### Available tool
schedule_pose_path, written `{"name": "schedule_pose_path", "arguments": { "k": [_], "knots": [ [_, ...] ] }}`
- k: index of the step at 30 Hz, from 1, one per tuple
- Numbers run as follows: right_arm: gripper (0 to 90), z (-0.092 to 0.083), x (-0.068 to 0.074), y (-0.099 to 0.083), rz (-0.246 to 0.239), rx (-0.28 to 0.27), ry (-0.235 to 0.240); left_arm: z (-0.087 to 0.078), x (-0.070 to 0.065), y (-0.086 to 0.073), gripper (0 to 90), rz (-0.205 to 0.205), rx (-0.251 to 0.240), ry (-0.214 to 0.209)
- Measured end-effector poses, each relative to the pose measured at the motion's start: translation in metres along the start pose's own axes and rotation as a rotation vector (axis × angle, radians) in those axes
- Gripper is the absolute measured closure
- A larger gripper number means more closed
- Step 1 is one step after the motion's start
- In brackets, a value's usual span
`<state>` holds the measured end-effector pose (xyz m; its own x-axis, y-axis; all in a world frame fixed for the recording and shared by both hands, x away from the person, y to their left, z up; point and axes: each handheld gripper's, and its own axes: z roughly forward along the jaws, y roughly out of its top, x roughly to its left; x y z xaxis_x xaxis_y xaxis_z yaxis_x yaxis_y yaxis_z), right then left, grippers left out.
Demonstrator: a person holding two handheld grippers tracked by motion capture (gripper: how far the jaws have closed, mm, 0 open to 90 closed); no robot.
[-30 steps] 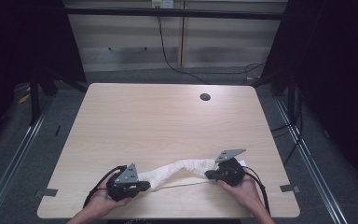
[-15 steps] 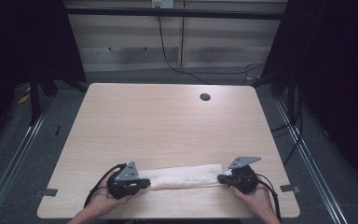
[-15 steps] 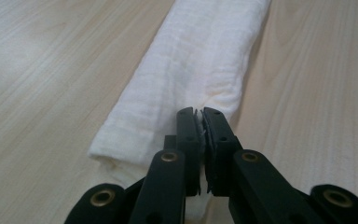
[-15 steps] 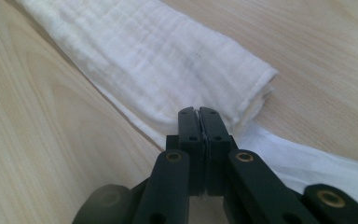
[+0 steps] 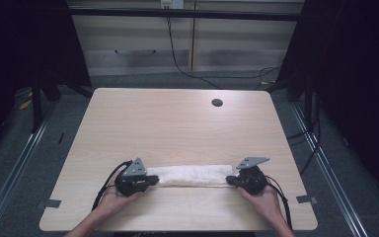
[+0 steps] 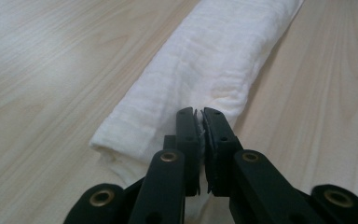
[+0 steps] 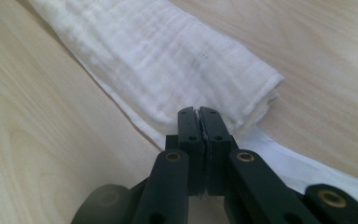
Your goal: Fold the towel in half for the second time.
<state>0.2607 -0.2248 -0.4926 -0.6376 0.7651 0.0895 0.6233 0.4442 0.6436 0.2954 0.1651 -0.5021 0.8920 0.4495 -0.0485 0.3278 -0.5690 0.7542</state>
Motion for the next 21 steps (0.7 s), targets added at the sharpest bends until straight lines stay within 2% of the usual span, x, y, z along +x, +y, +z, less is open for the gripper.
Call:
{"name": "schedule_pose_path", "arguments": {
  "k": [1, 4, 5, 7, 8, 9, 10, 11, 13, 14, 15, 17, 20, 21],
  "knots": [
    [88.6, 0.001, 0.0, 0.003, -0.004, 0.011, -0.001, -0.001, 0.0, 0.0, 85.1, 0.001, 0.005, 0.004],
    [87.4, 0.004, 0.002, 0.004, -0.006, -0.007, 0.002, -0.004, -0.001, 0.0, 82.3, -0.021, 0.001, -0.011],
    [87.4, 0.004, 0.002, 0.003, 0.004, -0.016, 0.027, -0.006, 0.001, 0.0, 80.4, -0.035, -0.008, -0.027],
    [86.9, 0.002, 0.002, 0.002, -0.001, -0.029, 0.069, -0.009, 0.003, 0.0, 79.8, -0.053, -0.019, -0.031],
    [85.6, 0.0, 0.003, 0.001, 0.0, -0.036, 0.072, -0.013, 0.003, 0.001, 78.0, -0.071, -0.039, -0.035],
    [80.6, -0.007, 0.002, 0.001, 0.021, -0.072, 0.104, -0.018, 0.004, 0.002, 73.0, -0.072, -0.059, -0.034],
    [80.6, -0.007, 0.002, 0.001, 0.021, -0.072, 0.104, -0.018, 0.004, 0.002, 71.2, -0.072, -0.059, -0.034],
    [74.4, -0.016, 0.002, 0.001, 0.032, -0.112, 0.105, -0.022, 0.005, 0.003, 67.8, -0.081, -0.075, -0.032],
    [72.6, -0.02, 0.001, 0.001, 0.041, -0.131, 0.107, -0.032, 0.006, 0.004, 65.1, -0.09, -0.107, -0.012],
    [68.9, -0.032, 0.0, -0.001, 0.054, -0.179, 0.096, -0.039, 0.009, 0.003, 57.0, -0.109, -0.121, 0.007],
    [68.9, -0.032, 0.0, -0.001, 0.054, -0.179, 0.096, -0.039, 0.009, 0.003, 55.1, -0.109, -0.121, 0.007],
    [65.5, -0.041, -0.003, -0.004, 0.059, -0.213, 0.074, -0.044, 0.014, 0.0, 52.0, -0.139, -0.127, 0.037],
    [58.2, -0.053, -0.01, -0.01, 0.109, -0.259, 0.034, -0.052, 0.022, -0.008, 44.0, -0.175, -0.13, 0.064],
    [55.8, -0.056, -0.013, -0.013, 0.118, -0.266, 0.006, -0.055, 0.024, -0.01, 41.9, -0.185, -0.139, 0.069]
  ]
}}
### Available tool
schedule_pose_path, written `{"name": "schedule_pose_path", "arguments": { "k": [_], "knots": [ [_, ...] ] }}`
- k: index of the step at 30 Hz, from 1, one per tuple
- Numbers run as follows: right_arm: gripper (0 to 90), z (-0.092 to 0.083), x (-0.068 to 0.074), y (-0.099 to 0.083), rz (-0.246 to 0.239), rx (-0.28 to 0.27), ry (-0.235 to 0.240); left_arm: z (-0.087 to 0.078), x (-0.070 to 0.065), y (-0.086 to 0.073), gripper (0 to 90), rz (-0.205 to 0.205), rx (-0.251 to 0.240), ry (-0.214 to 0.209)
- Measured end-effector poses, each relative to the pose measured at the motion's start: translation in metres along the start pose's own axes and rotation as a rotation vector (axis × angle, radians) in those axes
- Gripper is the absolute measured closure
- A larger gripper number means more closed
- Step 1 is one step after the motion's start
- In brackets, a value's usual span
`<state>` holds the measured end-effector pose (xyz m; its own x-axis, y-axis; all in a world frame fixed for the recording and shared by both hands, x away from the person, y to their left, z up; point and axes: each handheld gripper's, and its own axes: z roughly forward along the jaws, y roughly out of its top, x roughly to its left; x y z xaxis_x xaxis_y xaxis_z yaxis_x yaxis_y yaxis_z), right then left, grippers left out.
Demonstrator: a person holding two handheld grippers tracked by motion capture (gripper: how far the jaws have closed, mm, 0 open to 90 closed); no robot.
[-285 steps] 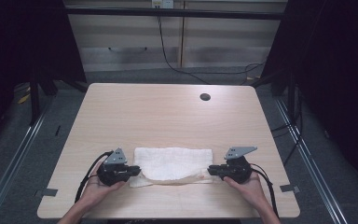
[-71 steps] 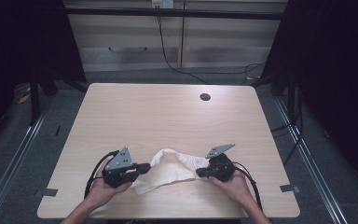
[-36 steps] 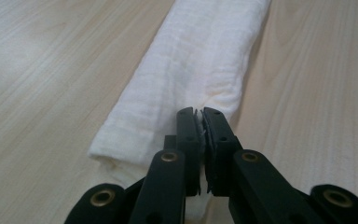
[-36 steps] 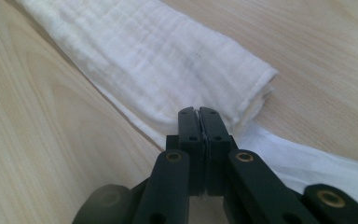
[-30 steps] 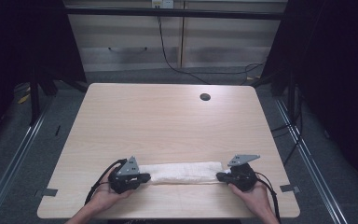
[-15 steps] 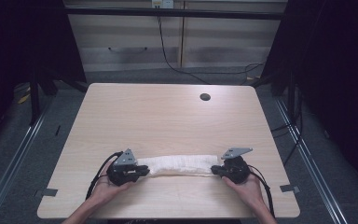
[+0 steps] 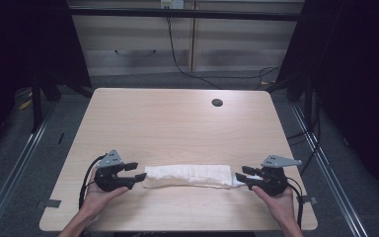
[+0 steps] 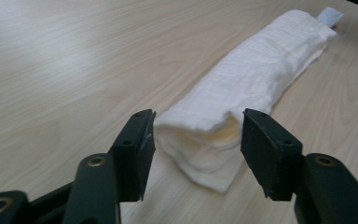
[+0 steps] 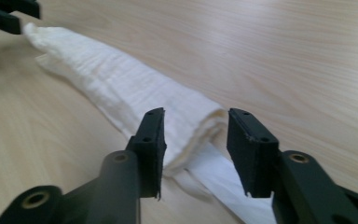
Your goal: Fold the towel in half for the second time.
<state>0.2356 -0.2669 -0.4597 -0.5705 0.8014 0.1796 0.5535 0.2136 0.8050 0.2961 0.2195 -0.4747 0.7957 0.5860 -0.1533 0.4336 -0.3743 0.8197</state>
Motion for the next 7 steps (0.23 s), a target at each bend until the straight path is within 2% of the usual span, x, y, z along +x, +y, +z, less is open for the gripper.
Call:
{"name": "schedule_pose_path", "arguments": {
  "k": [2, 3, 4, 7],
  "knots": [
    [52.2, -0.005, -0.006, -0.004, 0.027, -0.017, -0.016, -0.006, 0.004, -0.004, 39.1, -0.015, -0.015, 0.015],
    [48.4, -0.008, -0.01, -0.007, 0.037, -0.022, -0.042, -0.008, 0.006, -0.005, 37.7, -0.021, -0.019, 0.021],
    [46.1, -0.008, -0.011, -0.008, 0.036, -0.023, -0.057, -0.011, 0.012, -0.008, 36.3, -0.041, -0.03, 0.032],
    [42.1, -0.008, -0.014, -0.01, 0.047, -0.03, -0.081, -0.012, 0.015, -0.009, 33.3, -0.059, -0.028, 0.045]
  ]
}}
